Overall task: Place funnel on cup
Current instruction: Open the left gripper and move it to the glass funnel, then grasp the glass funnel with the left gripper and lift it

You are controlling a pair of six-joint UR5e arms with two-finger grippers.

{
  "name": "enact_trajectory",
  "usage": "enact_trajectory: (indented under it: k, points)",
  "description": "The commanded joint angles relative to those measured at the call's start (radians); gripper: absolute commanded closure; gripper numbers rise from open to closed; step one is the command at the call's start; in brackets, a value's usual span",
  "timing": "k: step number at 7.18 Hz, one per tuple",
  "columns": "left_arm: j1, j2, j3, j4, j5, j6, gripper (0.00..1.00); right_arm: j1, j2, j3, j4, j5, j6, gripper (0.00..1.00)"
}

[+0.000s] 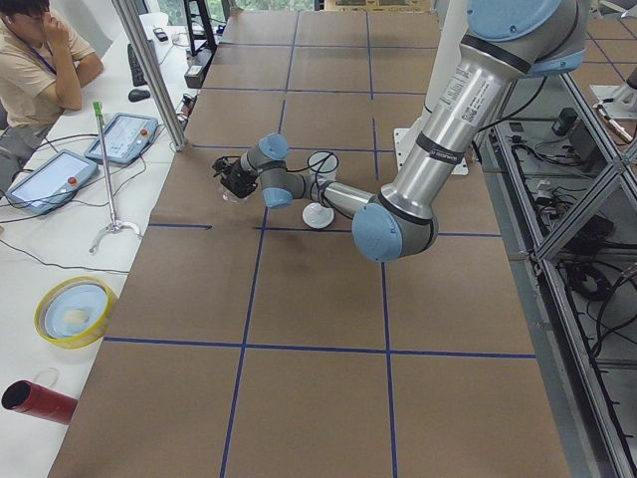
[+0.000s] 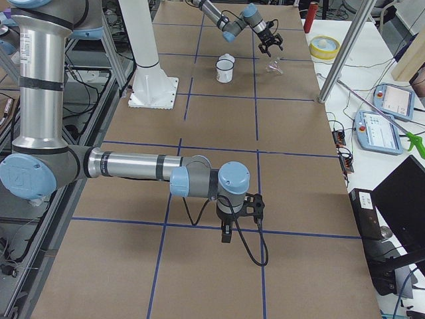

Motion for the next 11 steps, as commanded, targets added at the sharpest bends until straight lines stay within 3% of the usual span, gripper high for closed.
enact_trajectory:
  k: [1,5,6,9,11]
  points:
    - [0.002,-0.018,0.029,-0.023,0.002,-0.001,0.09,0.0,0.0,0.0,0.0,0.0,0.0,0.0]
    - [0.008,-0.071,0.066,-0.023,0.002,-0.003,0.14,0.0,0.0,0.0,0.0,0.0,0.0,0.0]
    - [0.012,-0.074,0.066,-0.023,0.002,-0.003,0.29,0.0,0.0,0.0,0.0,0.0,0.0,0.0]
    - [0.019,-0.076,0.066,-0.023,0.003,-0.001,1.0,0.0,0.0,0.0,0.0,0.0,0.0,0.0]
    - [0.021,-0.076,0.058,-0.023,0.006,-0.001,1.0,0.0,0.0,0.0,0.0,0.0,0.0,0.0]
